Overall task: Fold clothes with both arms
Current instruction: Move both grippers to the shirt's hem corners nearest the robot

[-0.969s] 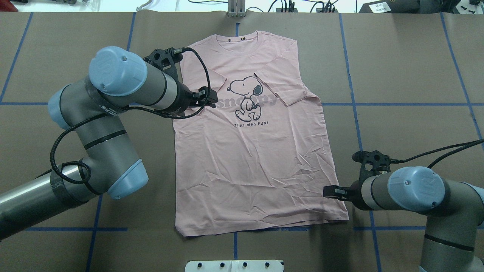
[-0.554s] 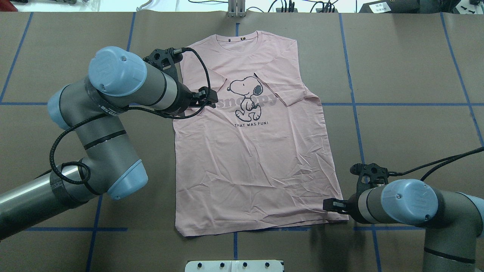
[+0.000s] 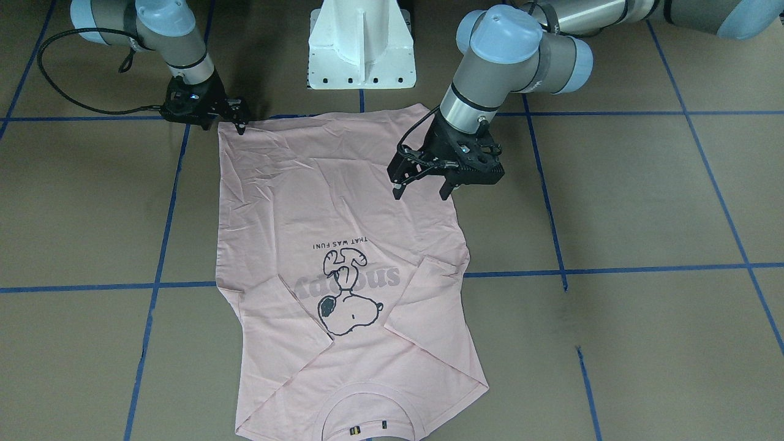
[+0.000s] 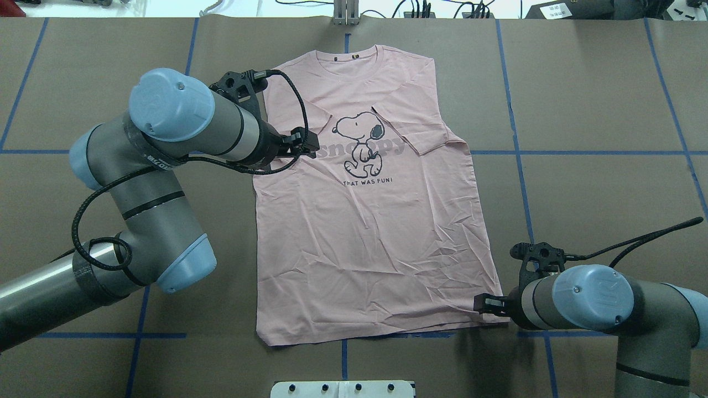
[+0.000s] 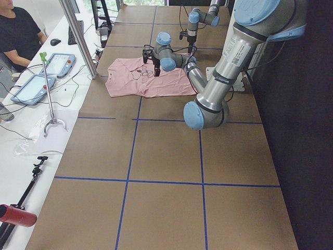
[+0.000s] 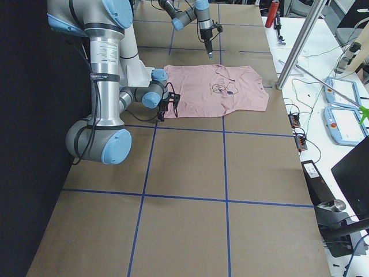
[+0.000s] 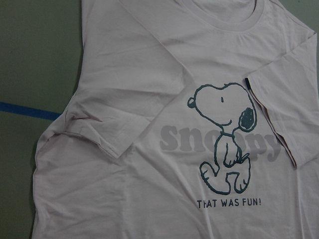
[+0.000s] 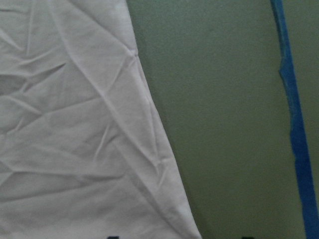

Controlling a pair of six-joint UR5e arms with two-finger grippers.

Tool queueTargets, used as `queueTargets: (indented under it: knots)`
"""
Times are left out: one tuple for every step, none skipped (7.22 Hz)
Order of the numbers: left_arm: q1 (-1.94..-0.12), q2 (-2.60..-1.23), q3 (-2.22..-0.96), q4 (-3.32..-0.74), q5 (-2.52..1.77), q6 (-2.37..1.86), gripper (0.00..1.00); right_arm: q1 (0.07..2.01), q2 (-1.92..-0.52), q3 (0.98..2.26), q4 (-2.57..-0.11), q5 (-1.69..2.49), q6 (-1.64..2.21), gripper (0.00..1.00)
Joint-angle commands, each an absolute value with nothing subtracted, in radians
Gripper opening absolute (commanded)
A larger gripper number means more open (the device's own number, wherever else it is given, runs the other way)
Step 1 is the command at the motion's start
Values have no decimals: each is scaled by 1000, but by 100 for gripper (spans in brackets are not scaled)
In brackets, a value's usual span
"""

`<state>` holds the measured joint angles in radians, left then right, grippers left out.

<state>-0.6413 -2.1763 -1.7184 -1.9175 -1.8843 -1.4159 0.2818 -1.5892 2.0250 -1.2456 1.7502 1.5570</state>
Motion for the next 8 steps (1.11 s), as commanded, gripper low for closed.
queueTargets:
  knots:
    - [-641,-2172,-1718,-1917,-1884,-1416,100,282,-1591,2026,-1246,1756,1555,22]
    - [-641,-2171,-1718,-1917,-1884,-1416,100,282,-1591,2028,-1246,1758,1555,5]
    - [-641,-2171,-1718,-1919,-1884,-1416,100,284,-1589,2032,-1246,1758,1555,0]
    - [-635,-2171,-1717,-1919,-1879,-1416,100,282,-1591,2033,-1246,1753,1557,0]
    - [-634,-2171,-1717,-1921,-1881,-1416,100,284,-1588,2039,-1246,1752,1557,0]
    - [-629,-2146,-1718,-1924,-1884,-1417,100,284,-1588,2045,-1244,1743,1557,0]
    - [-603,-2105,-1733,-1922,-1882,-1431,100,287,-1591,2077,-1244,1744,1557,0]
    - [-550,-2001,-1818,-1918,-1879,-1497,100,288,-1595,2106,-1244,1746,1557,0]
